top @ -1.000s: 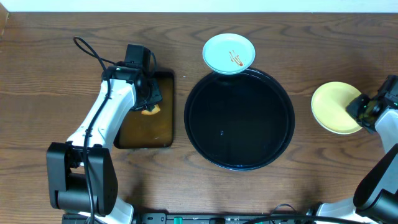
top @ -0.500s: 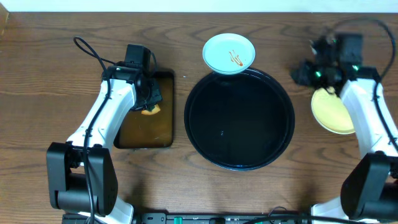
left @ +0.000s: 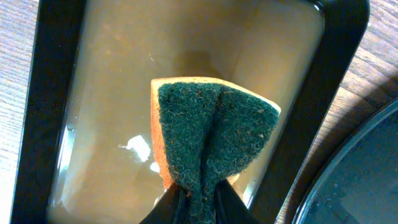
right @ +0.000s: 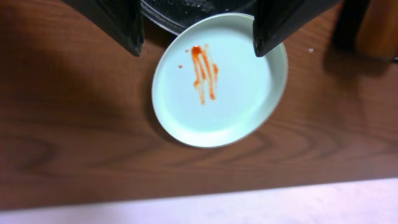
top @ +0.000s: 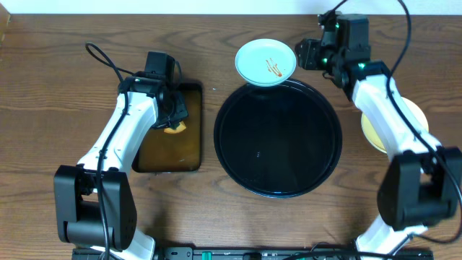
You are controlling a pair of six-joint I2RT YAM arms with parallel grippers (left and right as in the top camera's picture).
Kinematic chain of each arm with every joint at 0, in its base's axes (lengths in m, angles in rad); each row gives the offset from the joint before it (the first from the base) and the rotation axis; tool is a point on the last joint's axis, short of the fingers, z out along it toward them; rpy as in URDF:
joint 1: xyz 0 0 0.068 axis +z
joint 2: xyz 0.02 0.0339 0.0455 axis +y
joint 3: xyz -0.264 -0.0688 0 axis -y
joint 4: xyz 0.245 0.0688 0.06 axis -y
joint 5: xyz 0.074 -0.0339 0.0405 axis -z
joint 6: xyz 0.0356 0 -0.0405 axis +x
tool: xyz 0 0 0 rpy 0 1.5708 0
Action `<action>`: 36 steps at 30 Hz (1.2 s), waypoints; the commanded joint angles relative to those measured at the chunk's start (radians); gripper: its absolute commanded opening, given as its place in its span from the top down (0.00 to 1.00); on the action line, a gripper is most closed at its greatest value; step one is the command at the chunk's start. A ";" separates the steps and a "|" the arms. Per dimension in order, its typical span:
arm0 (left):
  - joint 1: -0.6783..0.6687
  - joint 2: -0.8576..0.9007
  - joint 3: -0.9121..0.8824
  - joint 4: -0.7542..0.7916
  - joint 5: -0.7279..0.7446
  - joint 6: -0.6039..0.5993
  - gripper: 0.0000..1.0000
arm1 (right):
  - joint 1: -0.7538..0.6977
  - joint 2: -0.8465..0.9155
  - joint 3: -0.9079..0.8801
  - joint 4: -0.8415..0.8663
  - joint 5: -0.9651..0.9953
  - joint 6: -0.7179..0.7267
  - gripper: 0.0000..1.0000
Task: Clean dirty plates on tray and stack at the side
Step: 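Move the right gripper to the light-green plate's rim and grasp it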
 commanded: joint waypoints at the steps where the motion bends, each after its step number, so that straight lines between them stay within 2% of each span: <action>1: 0.003 0.004 -0.005 -0.003 0.003 0.013 0.85 | 0.005 0.054 0.163 -0.060 0.027 0.004 0.45; 5: 0.003 0.004 -0.005 -0.003 0.003 0.013 0.86 | 0.005 0.159 0.261 -0.164 0.027 0.000 0.42; 10: 0.003 0.004 -0.005 -0.003 0.003 0.013 0.86 | 0.008 0.273 0.264 -0.203 0.027 0.017 0.41; 14: 0.003 0.004 -0.005 -0.003 0.003 0.013 0.85 | 0.008 0.333 0.264 -0.195 0.008 0.061 0.47; 19: 0.003 0.004 -0.005 -0.003 0.003 0.013 0.86 | 0.008 0.378 0.264 -0.172 -0.021 0.096 0.47; 26: 0.003 0.004 -0.005 -0.004 0.003 0.013 0.86 | 0.010 0.446 0.264 -0.149 -0.037 0.220 0.49; 29: 0.003 0.004 -0.005 -0.003 0.003 0.013 0.85 | 0.010 0.460 0.264 -0.145 -0.037 0.248 0.53; 32: 0.003 0.004 -0.005 -0.003 0.003 0.013 0.85 | 0.010 0.460 0.264 -0.134 -0.037 0.248 0.62; 33: 0.003 0.004 -0.005 -0.003 0.003 0.013 0.86 | 0.010 0.460 0.264 -0.132 -0.037 0.249 0.69; 36: 0.003 0.004 -0.005 -0.003 0.003 0.013 0.86 | 0.007 0.460 0.264 -0.132 -0.037 0.249 0.80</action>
